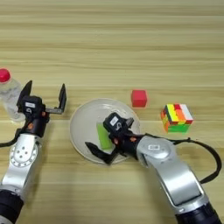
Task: Move the objects on the table
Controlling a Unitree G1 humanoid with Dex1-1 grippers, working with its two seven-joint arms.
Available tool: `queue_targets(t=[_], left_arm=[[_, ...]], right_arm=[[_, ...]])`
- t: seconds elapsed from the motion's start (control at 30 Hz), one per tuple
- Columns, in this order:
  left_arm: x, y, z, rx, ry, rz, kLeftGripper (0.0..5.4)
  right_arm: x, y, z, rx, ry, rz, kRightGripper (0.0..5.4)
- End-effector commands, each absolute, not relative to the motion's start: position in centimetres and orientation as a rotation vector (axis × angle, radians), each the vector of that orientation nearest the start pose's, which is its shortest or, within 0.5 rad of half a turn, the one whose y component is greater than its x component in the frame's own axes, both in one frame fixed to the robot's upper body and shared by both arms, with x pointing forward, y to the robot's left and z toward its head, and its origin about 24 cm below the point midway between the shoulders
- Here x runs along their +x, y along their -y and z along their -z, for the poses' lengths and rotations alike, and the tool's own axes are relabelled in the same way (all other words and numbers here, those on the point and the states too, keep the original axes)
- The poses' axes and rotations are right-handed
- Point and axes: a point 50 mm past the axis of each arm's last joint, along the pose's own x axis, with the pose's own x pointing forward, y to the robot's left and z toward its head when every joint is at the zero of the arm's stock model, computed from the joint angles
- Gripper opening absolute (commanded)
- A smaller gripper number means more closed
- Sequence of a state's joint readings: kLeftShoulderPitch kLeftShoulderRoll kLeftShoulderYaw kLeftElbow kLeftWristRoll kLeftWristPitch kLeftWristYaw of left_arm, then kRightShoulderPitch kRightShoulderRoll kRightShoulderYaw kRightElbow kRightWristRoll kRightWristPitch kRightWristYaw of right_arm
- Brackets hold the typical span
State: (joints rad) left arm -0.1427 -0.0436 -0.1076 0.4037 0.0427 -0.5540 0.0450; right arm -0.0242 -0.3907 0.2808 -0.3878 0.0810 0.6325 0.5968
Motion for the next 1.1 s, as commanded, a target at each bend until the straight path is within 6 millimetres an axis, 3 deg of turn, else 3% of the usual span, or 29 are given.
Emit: queue_targets(t=[0.03, 0.3, 0.7, 0.93, 1.1], left_arm=[[26.5, -9.4, -3.6, -0.031, 0.274, 0.130, 5.40], [26.6, -9.4, -2.9, -0.025, 0.244, 0.130, 5.40], [26.6, -9.4, -2.8, -0.026, 0.242, 0.127, 5.40], [26.7, -9.4, -2.9, -0.027, 0.247, 0.128, 5.40], [26.7, -9.3, -2.9, -0.027, 0.248, 0.129, 5.40]], right_arm=[[23.1, 12.5, -5.4, -0.283, -0.400, -0.798, 5.37], [23.7, 12.7, -4.2, -0.294, -0.421, -0.770, 5.37], [22.9, 12.6, -3.5, -0.340, -0.481, -0.827, 5.37], [22.6, 13.0, -3.3, -0.339, -0.513, -0.832, 4.27], [22.5, 13.2, -3.4, -0.347, -0.517, -0.828, 3.88]])
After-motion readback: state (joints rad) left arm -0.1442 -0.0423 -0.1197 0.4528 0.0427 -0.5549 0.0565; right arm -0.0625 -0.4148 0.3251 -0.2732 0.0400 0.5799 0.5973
